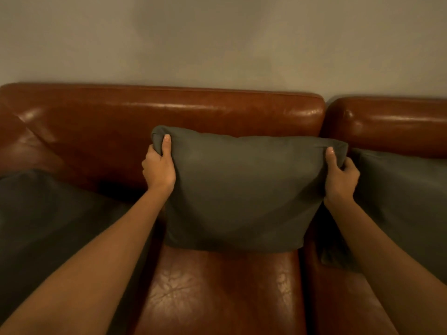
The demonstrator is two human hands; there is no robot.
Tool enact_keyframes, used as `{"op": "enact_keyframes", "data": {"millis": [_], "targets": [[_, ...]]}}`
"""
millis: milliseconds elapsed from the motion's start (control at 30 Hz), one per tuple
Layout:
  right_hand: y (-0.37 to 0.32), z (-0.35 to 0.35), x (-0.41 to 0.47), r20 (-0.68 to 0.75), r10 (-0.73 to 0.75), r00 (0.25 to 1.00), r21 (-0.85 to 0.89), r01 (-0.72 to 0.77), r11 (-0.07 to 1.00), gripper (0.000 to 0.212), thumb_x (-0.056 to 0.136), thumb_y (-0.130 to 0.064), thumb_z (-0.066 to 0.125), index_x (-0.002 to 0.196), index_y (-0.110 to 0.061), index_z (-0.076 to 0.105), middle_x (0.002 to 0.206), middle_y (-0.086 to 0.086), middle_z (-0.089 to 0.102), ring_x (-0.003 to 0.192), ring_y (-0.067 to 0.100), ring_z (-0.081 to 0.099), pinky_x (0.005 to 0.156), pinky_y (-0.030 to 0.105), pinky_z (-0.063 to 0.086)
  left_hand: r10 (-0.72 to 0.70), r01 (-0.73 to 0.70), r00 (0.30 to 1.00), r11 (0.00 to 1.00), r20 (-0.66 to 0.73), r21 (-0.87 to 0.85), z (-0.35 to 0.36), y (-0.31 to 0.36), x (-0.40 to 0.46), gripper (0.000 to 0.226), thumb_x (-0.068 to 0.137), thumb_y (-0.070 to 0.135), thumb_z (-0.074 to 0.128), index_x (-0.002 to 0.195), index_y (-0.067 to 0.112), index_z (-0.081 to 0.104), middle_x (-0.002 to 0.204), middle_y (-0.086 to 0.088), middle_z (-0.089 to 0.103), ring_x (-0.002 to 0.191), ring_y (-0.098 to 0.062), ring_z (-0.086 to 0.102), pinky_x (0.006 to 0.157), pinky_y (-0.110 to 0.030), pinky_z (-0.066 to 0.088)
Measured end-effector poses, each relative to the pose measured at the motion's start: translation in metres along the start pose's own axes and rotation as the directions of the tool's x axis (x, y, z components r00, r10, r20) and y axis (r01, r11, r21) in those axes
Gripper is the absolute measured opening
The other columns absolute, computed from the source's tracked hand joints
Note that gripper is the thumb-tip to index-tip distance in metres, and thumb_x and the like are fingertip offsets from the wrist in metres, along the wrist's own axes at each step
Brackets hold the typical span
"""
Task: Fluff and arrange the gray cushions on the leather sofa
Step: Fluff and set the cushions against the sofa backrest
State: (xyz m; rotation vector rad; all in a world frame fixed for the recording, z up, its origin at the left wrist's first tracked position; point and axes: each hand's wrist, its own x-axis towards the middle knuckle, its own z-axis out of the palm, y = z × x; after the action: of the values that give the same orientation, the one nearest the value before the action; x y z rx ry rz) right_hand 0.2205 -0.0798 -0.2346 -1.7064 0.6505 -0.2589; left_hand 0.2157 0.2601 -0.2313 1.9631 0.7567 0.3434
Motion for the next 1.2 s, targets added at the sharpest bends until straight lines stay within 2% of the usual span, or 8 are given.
{"op": "enact_keyframes", "data": {"millis": [200, 333, 400, 533, 633, 733, 933, 1200], "targets": [[-0.009, -0.001, 0.009, -0.100, -0.152, 0.983, -0.118, 0.140, 0.983, 0.028, 0.094, -0.040, 0.059, 0.102, -0.013, 0.060, 0.098, -0.006, 0.063, 0.092, 0.007, 0.060, 0.094, 0.035, 0.049, 0.146, -0.131, 0.987, 0.971, -0.065, 0.201, 0.000, 0.003, 0.001, 0.053, 0.098, 0.058, 0.033, 0.085, 0.013, 0.060, 0.083, -0.005, 0.063, 0.088, -0.030, 0.063, 0.086, -0.045, 0.049], [-0.002, 0.009, 0.017, -0.083, 0.014, 0.996, -0.206, -0.031, 0.978, 0.045, 0.097, -0.039, 0.054, 0.132, -0.011, 0.048, 0.133, 0.006, 0.052, 0.122, 0.022, 0.051, 0.101, 0.034, 0.041, -0.027, 0.028, 1.000, 0.978, -0.004, 0.206, 0.011, -0.001, 0.002, 0.054, 0.100, 0.054, 0.031, 0.122, 0.010, 0.051, 0.118, -0.013, 0.059, 0.112, -0.035, 0.055, 0.094, -0.044, 0.042], [-0.003, 0.009, 0.008, -0.159, -0.145, 0.977, -0.270, 0.098, 0.958, 0.047, 0.099, -0.033, 0.053, 0.138, -0.011, 0.041, 0.141, 0.007, 0.042, 0.131, 0.022, 0.043, 0.107, 0.031, 0.036, 0.076, -0.064, 0.996, 0.977, -0.051, 0.205, 0.016, 0.003, -0.003, 0.051, 0.103, 0.045, 0.030, 0.141, 0.013, 0.037, 0.141, -0.013, 0.046, 0.130, -0.033, 0.043, 0.106, -0.046, 0.035], [-0.003, 0.045, -0.040, 0.120, -0.696, 0.708, -0.482, 0.655, 0.582, 0.043, 0.100, -0.020, 0.046, 0.142, -0.012, 0.042, 0.151, 0.009, 0.039, 0.145, 0.024, 0.024, 0.120, 0.042, 0.015, 0.585, -0.546, 0.810, 0.731, 0.034, 0.409, 0.039, 0.017, -0.043, 0.053, 0.103, 0.037, 0.029, 0.151, 0.014, 0.026, 0.158, -0.011, 0.026, 0.147, -0.029, 0.016, 0.116, -0.054, 0.004], [0.007, 0.083, -0.066, 0.402, -0.740, 0.538, -0.349, 0.838, 0.420, 0.045, 0.096, -0.007, 0.040, 0.139, -0.013, 0.050, 0.152, 0.009, 0.040, 0.147, 0.024, 0.019, 0.121, 0.043, 0.007, 0.747, -0.781, 0.616, 0.538, 0.251, 0.316, 0.067, 0.019, -0.081, 0.050, 0.104, 0.037, 0.026, 0.151, 0.022, 0.018, 0.158, -0.009, 0.022, 0.147, -0.026, 0.013, 0.117, -0.055, 0.005], [0.017, 0.094, -0.059, 0.462, -0.667, 0.584, -0.351, 0.811, 0.467, 0.047, 0.096, -0.010, 0.036, 0.140, -0.014, 0.049, 0.154, 0.006, 0.037, 0.149, 0.018, 0.011, 0.121, 0.040, -0.001, 0.726, -0.825, 0.565, 0.489, 0.392, 0.283, 0.082, 0.009, -0.085, 0.049, 0.104, 0.040, 0.021, 0.151, 0.027, 0.015, 0.159, -0.006, 0.020, 0.148, -0.022, 0.010, 0.118, -0.051, 0.002], [0.032, 0.055, -0.011, 0.526, -0.633, 0.567, -0.577, 0.785, 0.224, 0.047, 0.103, -0.045, 0.032, 0.145, -0.028, 0.045, 0.153, -0.001, 0.041, 0.145, 0.020, 0.028, 0.121, 0.045, 0.003, 0.613, -0.699, 0.685, 0.402, 0.394, 0.591, 0.061, -0.015, -0.020, 0.059, 0.097, 0.058, 0.028, 0.151, 0.037, 0.023, 0.160, -0.001, 0.022, 0.148, -0.027, 0.014, 0.116, -0.055, 0.002], [0.040, 0.050, 0.026, 0.484, -0.589, 0.647, -0.620, 0.729, 0.291, 0.056, 0.100, -0.057, 0.019, 0.151, -0.036, 0.024, 0.162, -0.001, 0.016, 0.150, 0.022, 0.007, 0.118, 0.054, -0.006, 0.561, -0.639, 0.746, 0.455, 0.357, 0.620, 0.053, -0.025, 0.017, 0.067, 0.094, 0.065, 0.014, 0.153, 0.035, 0.009, 0.162, -0.004, 0.008, 0.149, -0.028, 0.000, 0.114, -0.057, -0.006]]}}
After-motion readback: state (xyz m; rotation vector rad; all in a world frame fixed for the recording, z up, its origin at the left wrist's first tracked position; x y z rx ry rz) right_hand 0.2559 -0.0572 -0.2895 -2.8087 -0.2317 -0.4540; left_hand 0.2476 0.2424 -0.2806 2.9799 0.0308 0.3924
